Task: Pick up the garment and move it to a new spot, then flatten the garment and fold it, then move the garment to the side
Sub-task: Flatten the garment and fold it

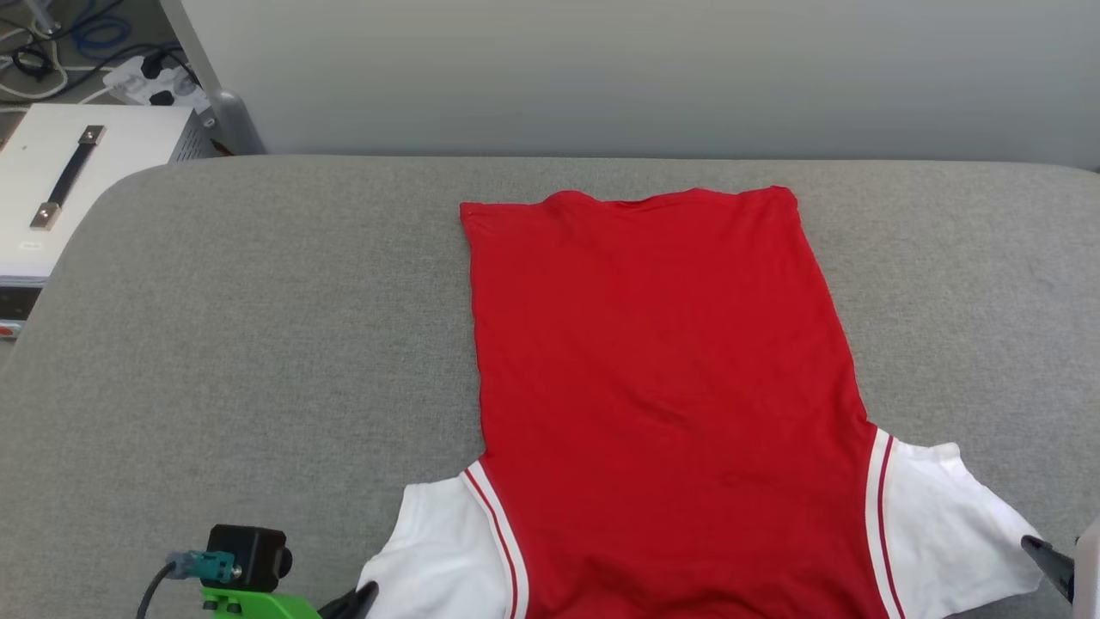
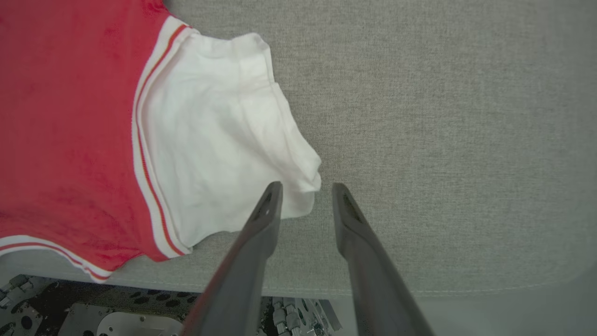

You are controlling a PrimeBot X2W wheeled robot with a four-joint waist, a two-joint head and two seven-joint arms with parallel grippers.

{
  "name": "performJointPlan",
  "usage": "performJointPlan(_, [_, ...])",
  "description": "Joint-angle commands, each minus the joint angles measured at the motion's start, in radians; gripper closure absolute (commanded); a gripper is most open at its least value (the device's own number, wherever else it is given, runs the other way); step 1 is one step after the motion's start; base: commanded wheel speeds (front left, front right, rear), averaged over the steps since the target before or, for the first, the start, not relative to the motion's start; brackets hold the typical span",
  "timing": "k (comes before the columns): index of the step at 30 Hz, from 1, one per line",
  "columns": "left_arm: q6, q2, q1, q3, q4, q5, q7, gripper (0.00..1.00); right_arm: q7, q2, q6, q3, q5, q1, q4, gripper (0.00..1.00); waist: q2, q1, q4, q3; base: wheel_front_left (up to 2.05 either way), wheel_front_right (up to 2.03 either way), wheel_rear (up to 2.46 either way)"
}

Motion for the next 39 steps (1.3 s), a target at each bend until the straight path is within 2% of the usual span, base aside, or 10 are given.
performJointPlan(1, [0.008, 0.003, -0.022, -0.009, -0.021, 0.004, 0.017, 1.0, 0.004, -0.004, -0.002, -0.011, 0.007, -0.018, -0.025, 0.0, 0.0, 0.0001, 0.007, 0.037, 0.0, 0.0, 0.0])
performJointPlan(5, [0.023, 0.027, -0.031, -0.045, -0.082, 0.034, 0.079, 1.0, 0.04, 0.0, -0.002, -0.018, 0.034, -0.087, -0.088, 0.0, 0.0, 0.0001, 0.024, 0.089, 0.0, 0.0, 0.0])
performJointPlan(8, [0.034, 0.022, -0.041, -0.057, -0.13, 0.044, 0.091, 1.0, 0.089, -0.008, -0.002, -0.009, 0.052, -0.161, -0.136, 0.0, 0.0, 0.0001, 0.043, 0.136, 0.0, 0.0, 0.0])
performJointPlan(15, [0.036, 0.012, -0.093, -0.095, -0.204, 0.08, 0.112, 1.0, 0.228, -0.065, -0.002, 0.036, 0.052, -0.391, -0.16, 0.0, 0.0, 0.0001, 0.121, 0.268, 0.0, 0.0, 0.0])
performJointPlan(21, [0.019, -0.019, -0.146, -0.141, -0.227, 0.104, 0.107, 1.0, 0.318, -0.118, -0.002, 0.1, 0.032, -0.612, -0.091, 0.0, 0.0, 0.0001, 0.2, 0.383, 0.0, 0.0, 0.0])
performJointPlan(26, [-0.002, -0.051, -0.187, -0.177, -0.223, 0.117, 0.09, 1.0, 0.364, -0.148, -0.002, 0.13, -0.004, -0.778, 0.015, 0.0, 0.0, 0.0001, 0.27, 0.465, 0.0, 0.0, 0.0])
performJointPlan(32, [-0.027, -0.077, -0.226, -0.21, -0.204, 0.125, 0.075, 1.0, 0.365, -0.178, -0.002, 0.164, -0.064, -0.96, 0.146, 0.0, 0.0, 0.0001, 0.341, 0.528, 0.0, 0.0, 0.0])
performJointPlan(39, [-0.041, -0.1, -0.256, -0.233, -0.192, 0.136, 0.055, 1.0, 0.368, -0.201, -0.002, 0.196, -0.119, -1.076, 0.274, 0.0, 0.0, 0.0001, 0.393, 0.554, 0.0, 0.0, 0.0])
